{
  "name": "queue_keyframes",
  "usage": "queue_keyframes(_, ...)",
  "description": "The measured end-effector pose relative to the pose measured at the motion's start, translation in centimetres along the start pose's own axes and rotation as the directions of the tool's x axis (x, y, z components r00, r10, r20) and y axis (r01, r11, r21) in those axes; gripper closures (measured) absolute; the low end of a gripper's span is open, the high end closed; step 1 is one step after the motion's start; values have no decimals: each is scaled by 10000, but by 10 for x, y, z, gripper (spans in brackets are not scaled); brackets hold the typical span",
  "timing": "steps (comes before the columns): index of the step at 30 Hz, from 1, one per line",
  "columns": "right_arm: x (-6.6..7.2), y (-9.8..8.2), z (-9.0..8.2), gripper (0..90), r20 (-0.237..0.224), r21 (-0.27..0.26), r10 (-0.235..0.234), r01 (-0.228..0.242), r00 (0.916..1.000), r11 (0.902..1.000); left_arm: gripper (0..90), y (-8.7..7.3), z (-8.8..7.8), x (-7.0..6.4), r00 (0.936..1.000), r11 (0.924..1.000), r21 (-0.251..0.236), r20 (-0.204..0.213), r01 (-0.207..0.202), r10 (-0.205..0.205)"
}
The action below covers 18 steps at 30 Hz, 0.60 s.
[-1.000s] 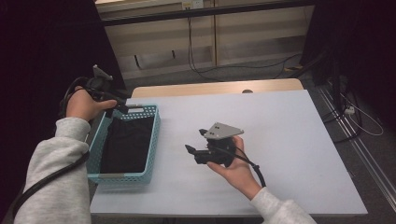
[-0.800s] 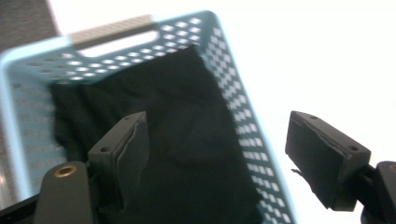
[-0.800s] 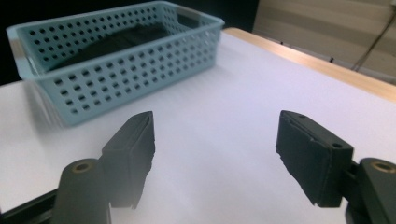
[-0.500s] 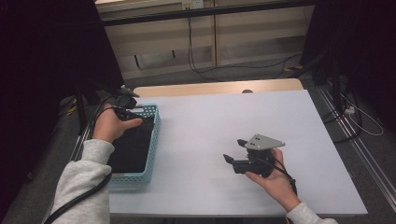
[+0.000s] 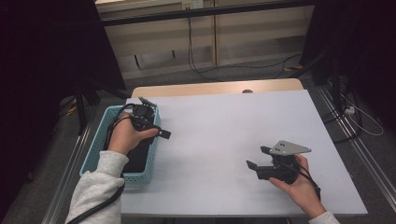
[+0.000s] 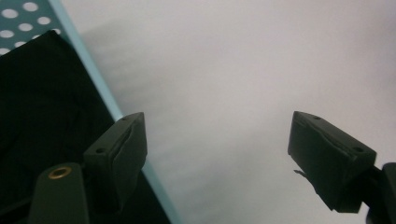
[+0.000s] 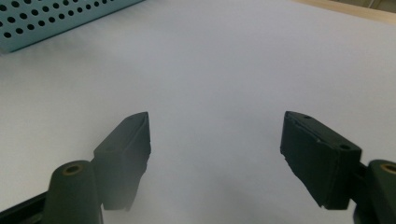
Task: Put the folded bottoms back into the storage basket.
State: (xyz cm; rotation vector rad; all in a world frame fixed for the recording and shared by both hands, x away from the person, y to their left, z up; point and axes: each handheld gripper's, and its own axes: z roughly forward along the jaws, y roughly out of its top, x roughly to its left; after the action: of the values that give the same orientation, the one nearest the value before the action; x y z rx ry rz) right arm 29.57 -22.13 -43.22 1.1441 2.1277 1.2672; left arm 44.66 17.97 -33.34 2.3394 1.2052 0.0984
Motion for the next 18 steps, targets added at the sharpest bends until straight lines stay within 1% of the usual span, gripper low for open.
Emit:
queue_keyframes(2, -5, -3, -5, 236, 113, 75, 75, -75, 9999, 9999, 196, -2, 2, -5, 9999, 9999, -167, 111, -34, 36)
queue_keyframes(5, -12, -8, -13, 234, 227, 127, 208, -211, 9995, 9997, 196, -5, 5, -13, 9994, 9994, -275, 284, -195, 203)
queue_keyframes(7, -16, -12, -18, 233, 268, 136, 282, -286, 9992, 9995, 194, -7, 8, -17, 9985, 9993, -295, 479, -245, 259)
queue_keyframes(10, -20, -16, -23, 233, 337, 146, 356, -362, 9988, 9992, 188, -10, 12, -23, 9969, 9986, -306, 641, -438, 457)
queue_keyframes(13, -23, -20, -29, 231, 382, 175, 421, -428, 9984, 9989, 185, -14, 16, -29, 9955, 9979, -392, 778, -520, 549)
queue_keyframes(17, -26, -24, -35, 229, 370, 199, 393, -401, 9985, 9990, 183, -19, 21, -35, 9924, 9960, -546, 974, -706, 756)
queue_keyframes(18, -26, -25, -37, 228, 372, 216, 373, -382, 9986, 9990, 182, -20, 22, -36, 9922, 9959, -568, 996, -700, 754)
